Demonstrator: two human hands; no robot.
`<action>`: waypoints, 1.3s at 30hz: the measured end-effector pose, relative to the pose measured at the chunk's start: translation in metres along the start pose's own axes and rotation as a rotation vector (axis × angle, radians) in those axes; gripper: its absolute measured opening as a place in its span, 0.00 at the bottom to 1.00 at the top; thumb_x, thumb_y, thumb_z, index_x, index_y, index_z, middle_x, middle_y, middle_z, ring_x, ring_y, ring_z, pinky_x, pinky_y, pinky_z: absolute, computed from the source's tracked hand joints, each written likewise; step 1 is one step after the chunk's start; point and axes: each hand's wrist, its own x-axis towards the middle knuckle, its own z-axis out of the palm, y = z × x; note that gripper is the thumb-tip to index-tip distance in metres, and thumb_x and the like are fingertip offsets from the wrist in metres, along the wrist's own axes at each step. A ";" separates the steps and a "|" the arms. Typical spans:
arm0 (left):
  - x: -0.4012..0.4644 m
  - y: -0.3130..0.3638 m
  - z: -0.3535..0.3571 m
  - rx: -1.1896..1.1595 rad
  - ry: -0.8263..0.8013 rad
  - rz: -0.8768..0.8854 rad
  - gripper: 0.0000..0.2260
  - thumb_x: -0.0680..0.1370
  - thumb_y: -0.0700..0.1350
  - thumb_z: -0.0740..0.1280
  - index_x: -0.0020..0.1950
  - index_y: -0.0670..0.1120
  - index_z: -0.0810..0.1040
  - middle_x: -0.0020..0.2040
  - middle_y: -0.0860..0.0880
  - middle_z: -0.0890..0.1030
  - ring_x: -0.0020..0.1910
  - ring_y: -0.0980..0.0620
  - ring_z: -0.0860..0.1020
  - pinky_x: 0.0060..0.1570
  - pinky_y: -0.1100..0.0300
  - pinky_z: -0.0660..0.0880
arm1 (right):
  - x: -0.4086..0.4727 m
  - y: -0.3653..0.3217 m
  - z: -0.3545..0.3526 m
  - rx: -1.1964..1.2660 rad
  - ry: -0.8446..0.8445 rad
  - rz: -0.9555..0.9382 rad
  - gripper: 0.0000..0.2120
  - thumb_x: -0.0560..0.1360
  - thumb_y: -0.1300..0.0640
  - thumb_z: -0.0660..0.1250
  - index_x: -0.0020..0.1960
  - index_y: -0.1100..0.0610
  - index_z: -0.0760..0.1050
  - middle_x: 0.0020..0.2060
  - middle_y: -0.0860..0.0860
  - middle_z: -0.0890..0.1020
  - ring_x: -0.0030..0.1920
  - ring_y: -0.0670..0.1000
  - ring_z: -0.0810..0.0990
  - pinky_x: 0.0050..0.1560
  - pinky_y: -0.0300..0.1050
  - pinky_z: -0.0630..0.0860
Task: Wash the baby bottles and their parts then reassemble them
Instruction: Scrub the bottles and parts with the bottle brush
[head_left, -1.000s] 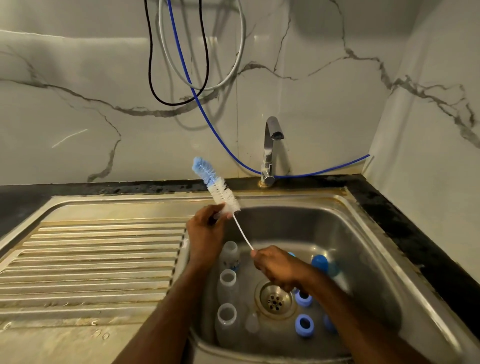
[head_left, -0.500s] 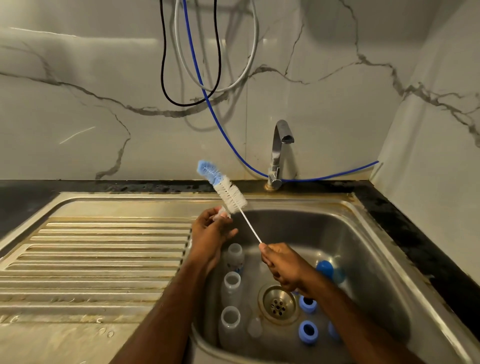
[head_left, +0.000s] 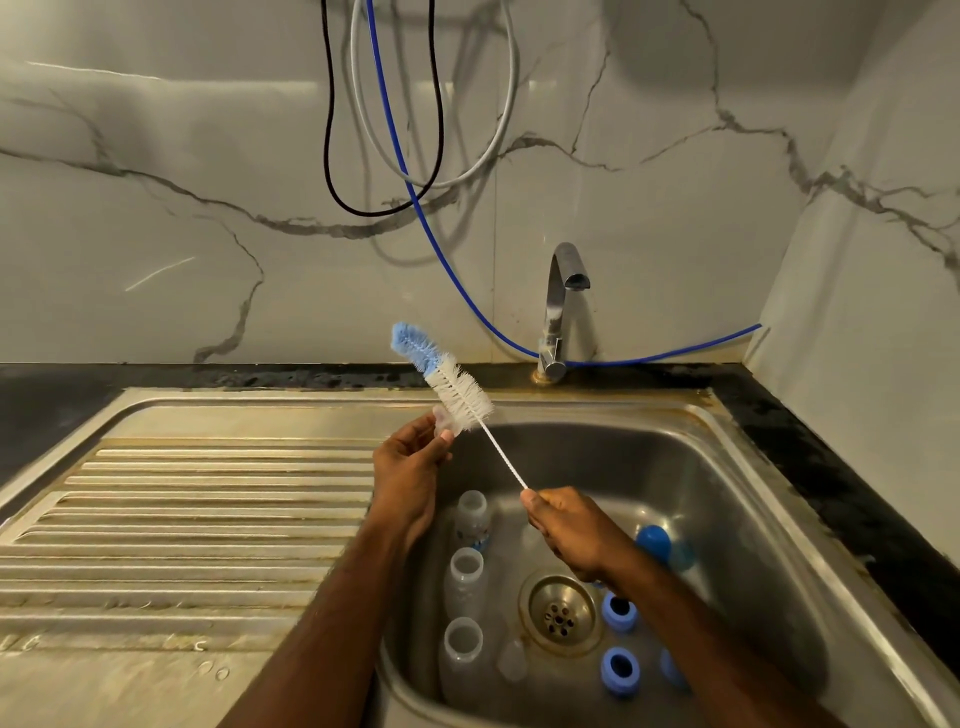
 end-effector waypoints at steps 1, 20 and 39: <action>0.000 0.001 0.000 -0.012 0.007 -0.002 0.12 0.77 0.39 0.71 0.60 0.48 0.82 0.53 0.49 0.86 0.52 0.52 0.85 0.46 0.58 0.79 | 0.000 0.000 0.000 0.012 0.012 -0.008 0.21 0.84 0.46 0.56 0.35 0.52 0.68 0.23 0.44 0.67 0.21 0.41 0.63 0.26 0.35 0.61; -0.004 0.008 0.001 -0.435 0.048 -0.081 0.16 0.72 0.41 0.71 0.59 0.41 0.80 0.56 0.41 0.85 0.57 0.43 0.84 0.51 0.51 0.83 | -0.001 -0.001 0.006 0.015 -0.091 -0.019 0.18 0.85 0.47 0.55 0.40 0.55 0.69 0.26 0.46 0.65 0.25 0.42 0.62 0.30 0.38 0.62; -0.002 0.008 -0.006 0.322 0.157 0.249 0.08 0.77 0.41 0.73 0.55 0.48 0.84 0.49 0.52 0.86 0.50 0.55 0.84 0.51 0.58 0.81 | 0.011 0.023 -0.022 -0.367 0.037 -0.129 0.24 0.84 0.44 0.55 0.31 0.51 0.65 0.25 0.45 0.68 0.27 0.42 0.66 0.35 0.44 0.66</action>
